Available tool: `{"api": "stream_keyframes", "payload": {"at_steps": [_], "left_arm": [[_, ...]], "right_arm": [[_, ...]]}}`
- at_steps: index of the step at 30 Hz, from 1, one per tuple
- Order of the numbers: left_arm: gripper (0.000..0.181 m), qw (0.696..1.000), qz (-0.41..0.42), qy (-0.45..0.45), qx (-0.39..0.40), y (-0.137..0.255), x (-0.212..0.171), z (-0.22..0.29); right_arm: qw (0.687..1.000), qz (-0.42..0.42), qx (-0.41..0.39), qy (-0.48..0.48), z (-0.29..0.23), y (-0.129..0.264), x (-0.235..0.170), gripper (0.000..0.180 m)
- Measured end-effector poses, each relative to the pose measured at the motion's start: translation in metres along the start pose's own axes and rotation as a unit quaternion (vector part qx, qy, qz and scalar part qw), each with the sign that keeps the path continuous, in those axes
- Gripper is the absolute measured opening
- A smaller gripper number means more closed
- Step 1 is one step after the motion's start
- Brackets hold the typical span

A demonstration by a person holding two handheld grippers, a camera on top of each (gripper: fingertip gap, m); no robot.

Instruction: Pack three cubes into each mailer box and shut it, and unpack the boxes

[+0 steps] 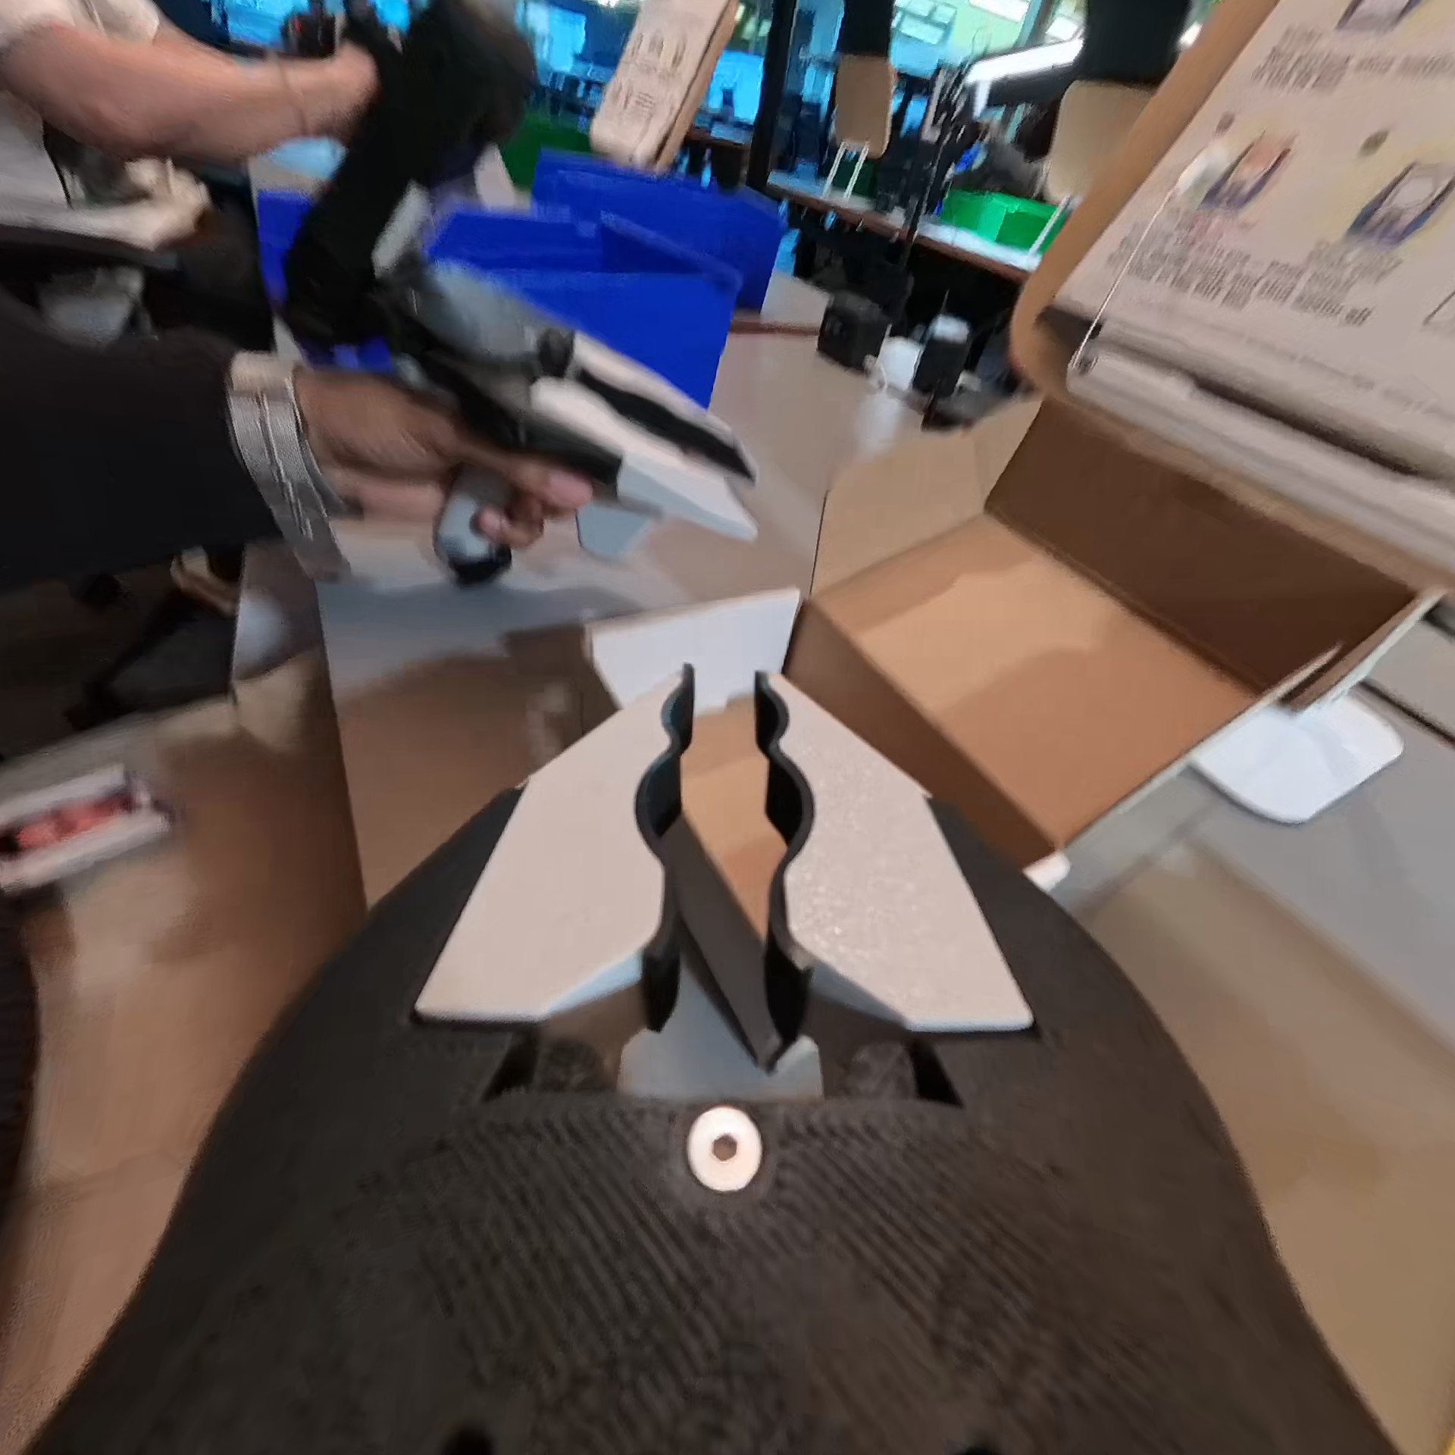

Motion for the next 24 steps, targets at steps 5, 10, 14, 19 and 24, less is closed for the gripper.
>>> {"api": "stream_keyframes", "payload": {"at_steps": [5,10,14,19,24], "left_arm": [[0.053,1.0,-0.009,-0.008,0.0,-0.004,-0.003,0.002],[0.056,0.998,-0.019,0.059,0.015,-0.007,-0.004,-0.011],[0.067,0.989,-0.035,0.142,-0.002,-0.009,-0.006,-0.021],[0.076,0.973,-0.057,0.222,-0.021,-0.015,-0.011,-0.031],[0.079,0.966,-0.073,0.243,-0.045,-0.018,-0.012,-0.031]], "right_arm": [[0.999,0.002,0.05,-0.012,-0.024,-0.042,0.071,0.023],[0.986,0.024,0.153,0.054,-0.071,-0.129,0.18,0.029],[0.975,-0.016,0.214,0.062,-0.106,-0.222,0.242,0.031],[0.94,-0.169,0.296,0.024,-0.165,-0.349,0.22,0.046],[0.886,-0.331,0.32,0.052,-0.216,-0.437,0.144,0.059]]}}
Point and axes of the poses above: each gripper's, where its closed fingertips meet, y back along the fingers, x out of its top, z = x × y across the jaws, the point moved 8 cm from there along y, back along the fingers, and after that the axes turned 8 degrees about z, right-handed, at the moved point
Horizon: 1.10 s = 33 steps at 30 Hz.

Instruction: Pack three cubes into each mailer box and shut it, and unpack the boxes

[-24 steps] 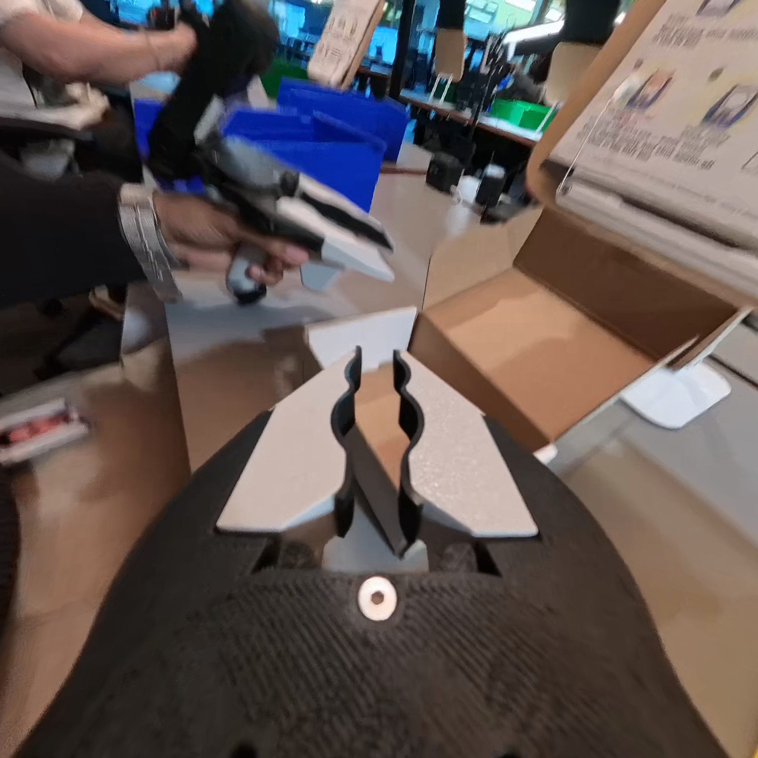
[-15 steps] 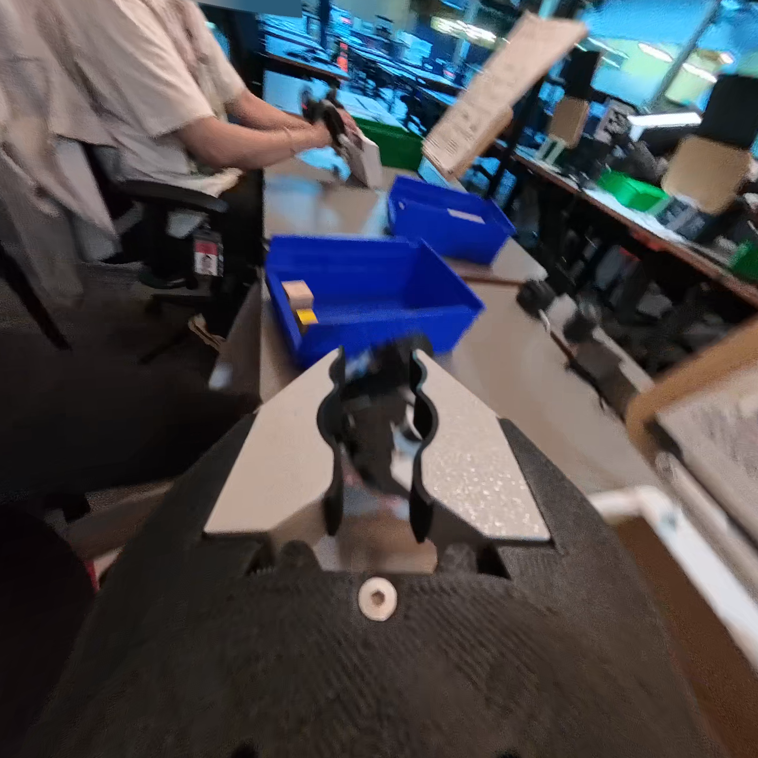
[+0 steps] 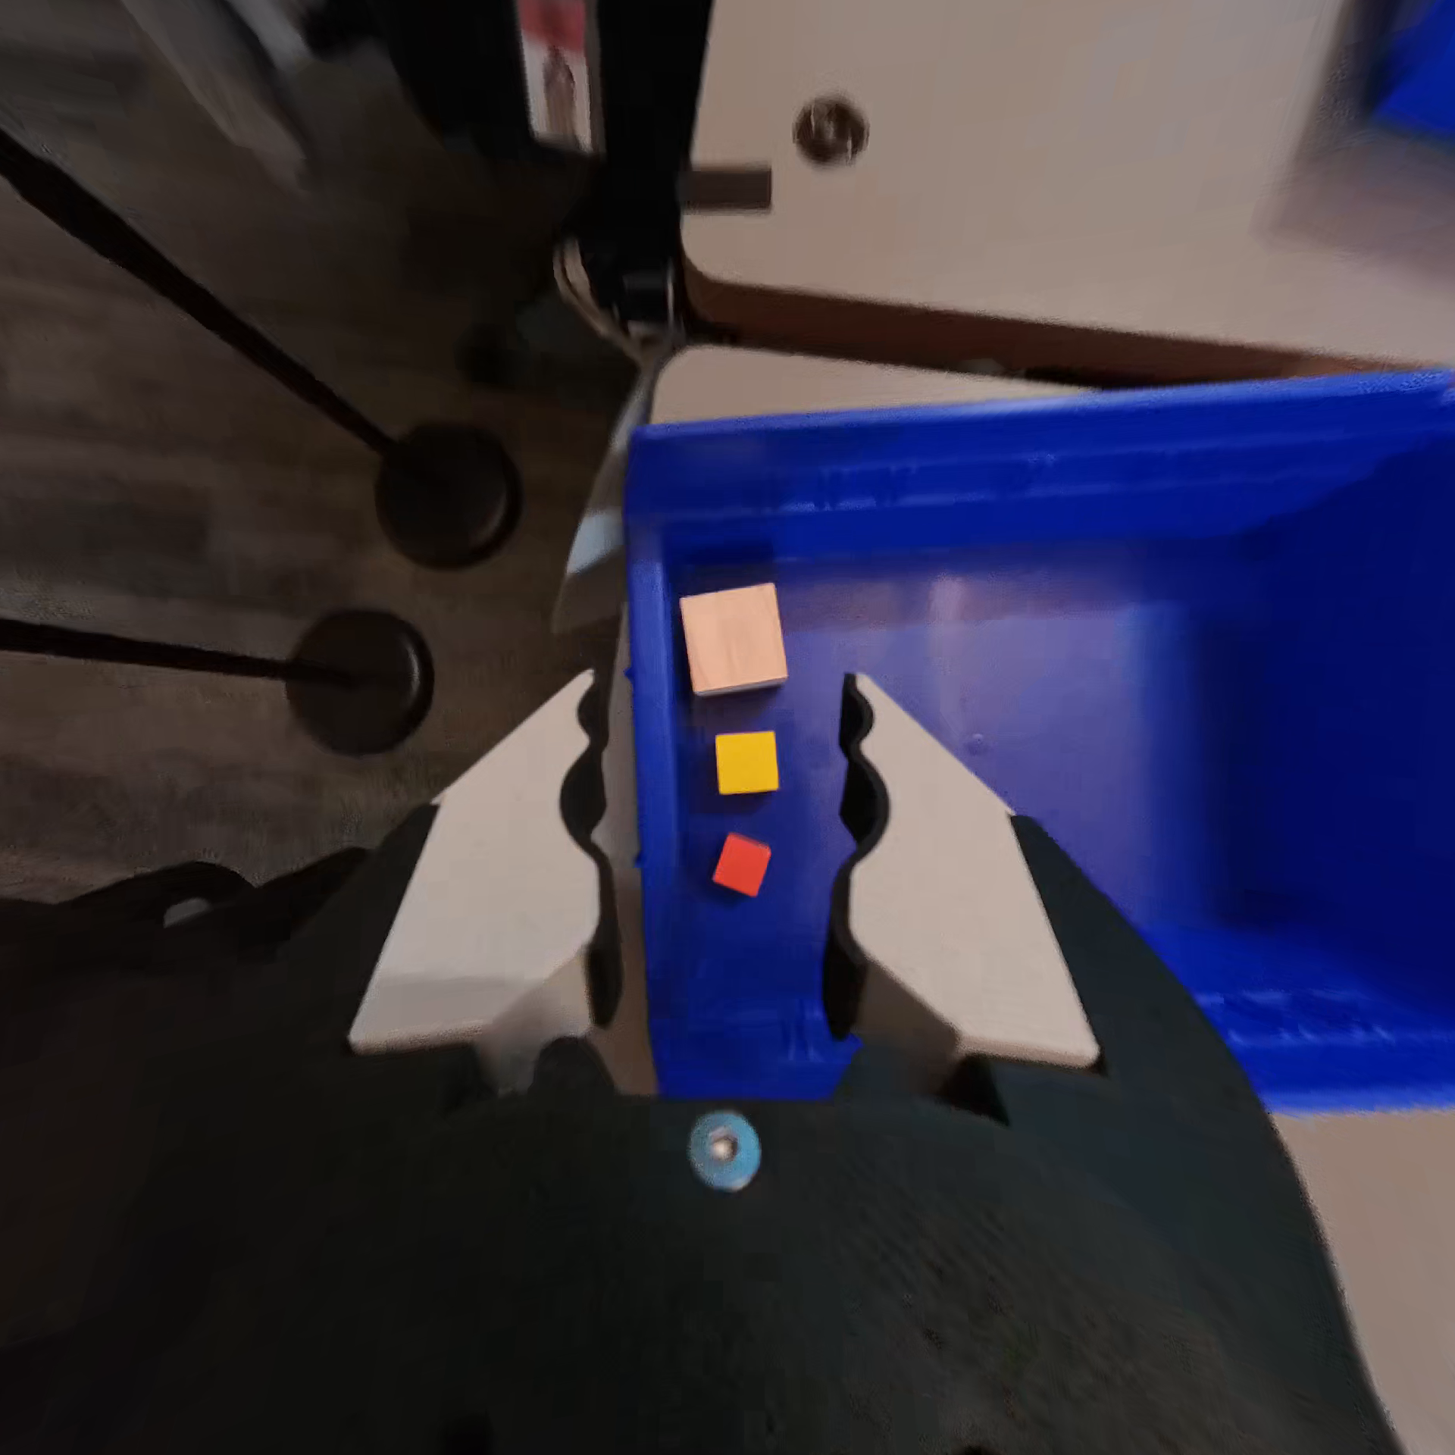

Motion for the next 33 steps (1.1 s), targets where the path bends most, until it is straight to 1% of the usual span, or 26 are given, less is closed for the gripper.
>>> {"api": "stream_keyframes", "payload": {"at_steps": [2,4,6,8,11,12,13,14,15,16,17,18,19,21,23,25,26,27,28,29,30,33], "left_arm": [[0.079,1.0,0.001,-0.001,-0.006,0.0,0.001,0.002],[0.078,1.0,0.002,-0.002,-0.014,-0.001,0.001,0.004],[0.077,1.0,-0.001,-0.006,-0.018,-0.002,0.002,0.004],[0.077,1.0,-0.002,-0.01,-0.015,-0.003,0.002,0.002],[0.075,1.0,0.002,-0.006,-0.013,-0.004,0.003,0.0],[0.075,1.0,0.003,-0.005,-0.013,-0.004,0.003,0.0],[0.074,1.0,0.003,-0.004,-0.012,-0.004,0.003,0.0],[0.074,1.0,0.004,-0.005,-0.011,-0.004,0.003,-0.001],[0.074,1.0,0.004,-0.007,-0.008,-0.005,0.003,-0.001],[0.074,1.0,0.004,-0.01,-0.006,-0.005,0.003,-0.001],[0.073,1.0,0.003,-0.012,-0.004,-0.005,0.003,-0.001],[0.073,1.0,0.002,-0.014,-0.004,-0.005,0.002,-0.001],[0.073,1.0,0.002,-0.015,-0.004,-0.005,0.002,-0.001],[0.073,1.0,0.0,-0.019,-0.004,-0.006,0.001,0.0],[0.072,1.0,-0.003,-0.025,-0.002,-0.007,0.0,0.001],[0.072,0.999,-0.007,-0.031,0.0,-0.008,-0.001,0.001],[0.072,0.999,-0.009,-0.034,0.001,-0.009,-0.002,0.002],[0.072,0.999,-0.01,-0.037,0.002,-0.009,-0.002,0.002],[0.072,0.999,-0.011,-0.039,0.003,-0.009,-0.002,0.002],[0.072,0.999,-0.01,-0.042,0.004,-0.008,-0.002,0.002],[0.072,0.999,-0.009,-0.043,0.005,-0.008,-0.002,0.002],[0.071,0.999,-0.006,-0.04,0.005,-0.008,-0.001,0.001]], "right_arm": [[0.999,-0.042,0.0,-0.021,0.011,-0.035,-0.006,0.059],[0.996,-0.064,0.019,-0.057,0.019,-0.059,-0.012,0.062],[0.989,-0.084,0.064,-0.099,0.02,-0.074,-0.016,0.067],[0.988,-0.104,0.063,-0.091,0.023,-0.081,-0.021,0.068],[0.989,-0.126,0.059,-0.057,0.024,-0.087,-0.025,0.068],[0.988,-0.123,0.069,-0.059,0.023,-0.088,-0.025,0.064],[0.988,-0.124,0.073,-0.062,0.022,-0.089,-0.025,0.066],[0.988,-0.122,0.077,-0.061,0.022,-0.089,-0.025,0.063],[0.988,-0.124,0.07,-0.056,0.024,-0.089,-0.025,0.06],[0.99,-0.13,0.044,-0.038,0.029,-0.088,-0.026,0.047],[0.99,-0.136,0.018,-0.018,0.035,-0.088,-0.028,0.053],[0.991,-0.13,0.01,-0.02,0.038,-0.087,-0.028,0.056],[0.991,-0.129,0.011,-0.031,0.04,-0.086,-0.029,0.054],[0.992,-0.108,0.038,-0.048,0.037,-0.085,-0.028,0.062],[0.992,-0.097,0.065,-0.049,0.028,-0.085,-0.028,0.061],[0.99,-0.13,0.047,-0.015,0.026,-0.089,-0.035,0.061],[0.989,-0.145,0.038,-0.001,0.026,-0.092,-0.038,0.066],[0.988,-0.15,0.036,-0.002,0.026,-0.094,-0.038,0.067],[0.989,-0.148,0.027,-0.012,0.029,-0.094,-0.037,0.064],[0.99,-0.143,0.015,-0.016,0.032,-0.094,-0.035,0.057],[0.991,-0.133,0.008,-0.012,0.033,-0.093,-0.032,0.053],[0.992,-0.119,0.022,0.014,0.028,-0.094,-0.028,0.052]]}}
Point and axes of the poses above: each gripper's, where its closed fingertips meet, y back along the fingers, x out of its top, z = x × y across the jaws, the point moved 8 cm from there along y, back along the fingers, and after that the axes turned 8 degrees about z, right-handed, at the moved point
